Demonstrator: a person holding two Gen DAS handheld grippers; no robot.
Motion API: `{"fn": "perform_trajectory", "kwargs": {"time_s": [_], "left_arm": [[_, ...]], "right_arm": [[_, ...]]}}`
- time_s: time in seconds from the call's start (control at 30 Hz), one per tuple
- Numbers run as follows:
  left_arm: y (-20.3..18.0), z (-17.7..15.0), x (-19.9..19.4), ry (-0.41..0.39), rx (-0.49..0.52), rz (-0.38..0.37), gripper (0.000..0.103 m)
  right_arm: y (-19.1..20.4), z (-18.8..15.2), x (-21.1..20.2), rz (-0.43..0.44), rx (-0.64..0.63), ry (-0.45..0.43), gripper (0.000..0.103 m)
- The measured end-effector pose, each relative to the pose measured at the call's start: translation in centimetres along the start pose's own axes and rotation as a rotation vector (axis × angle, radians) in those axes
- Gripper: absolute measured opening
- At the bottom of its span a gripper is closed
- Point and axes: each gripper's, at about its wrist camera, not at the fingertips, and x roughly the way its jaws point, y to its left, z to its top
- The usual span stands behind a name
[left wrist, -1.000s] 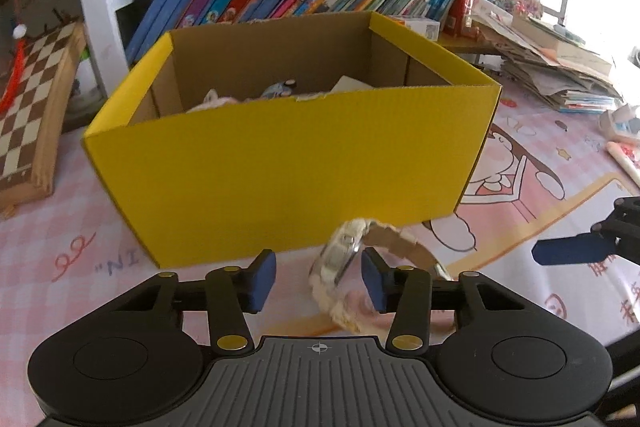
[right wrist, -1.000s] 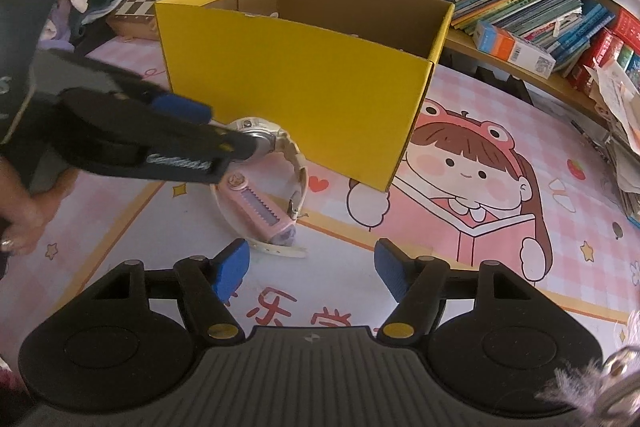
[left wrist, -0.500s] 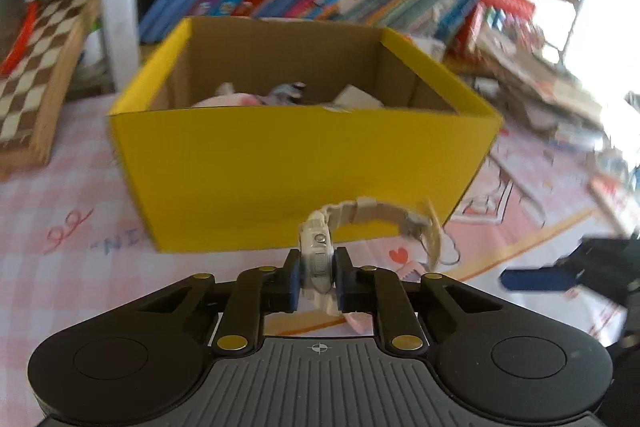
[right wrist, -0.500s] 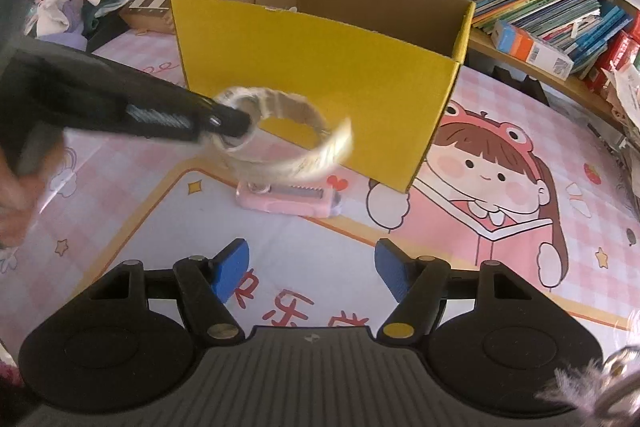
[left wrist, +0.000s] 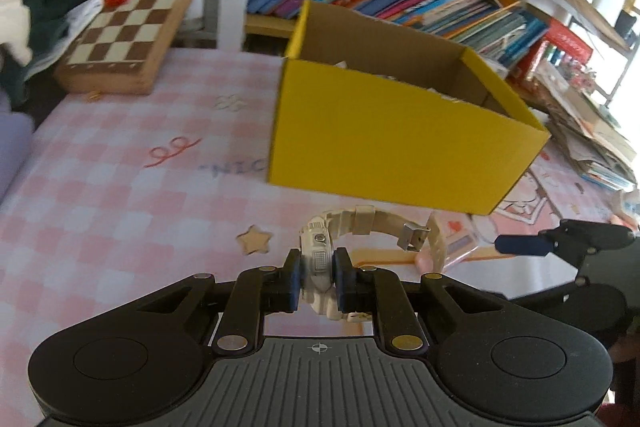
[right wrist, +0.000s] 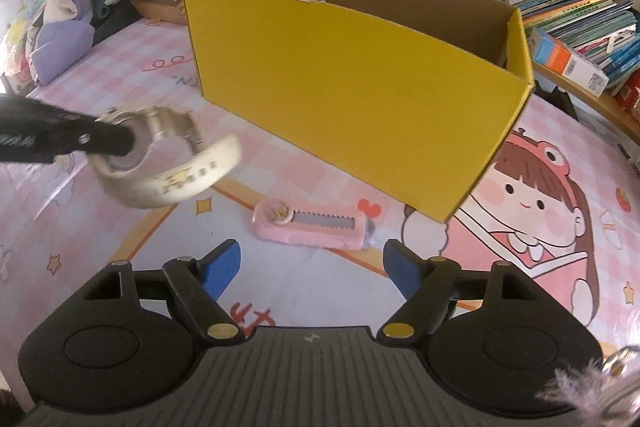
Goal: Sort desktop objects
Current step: 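Lift the watch with the left tool while the right tool grasps the pink box cutter, then carry the watch and pink box cutter over the yellow box with both tools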
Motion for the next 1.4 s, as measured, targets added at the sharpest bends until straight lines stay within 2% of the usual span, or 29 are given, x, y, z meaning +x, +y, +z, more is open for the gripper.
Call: {"fn": "perform_trajectory", "kwargs": {"time_s": [0.5,0.73,0.97,1.4], "left_arm": [[0.4,-0.1,-0.6,-0.005,-0.006,0.029,0.015],[0.2,-0.1,-0.6,-0.002,0.011,0.019,0.015],[-0.3,0.1,-1.1,-0.018,0.032,0.007,0.015],[-0.9,0.3,-3.0,-0.070,0.061,-0.046,0.015]], "right_arm": [[-0.2,0.9,2.2,-0.012,0.046,0.023,0.083],[-0.4,0.9,2.1,-0.002,0.064,0.018,0.076],[-0.9,0.6,0.9,-0.013,0.099,0.009,0.076],[-0.6,-0.6,-3.9,-0.037,0.135,-0.044,0.076]]}}
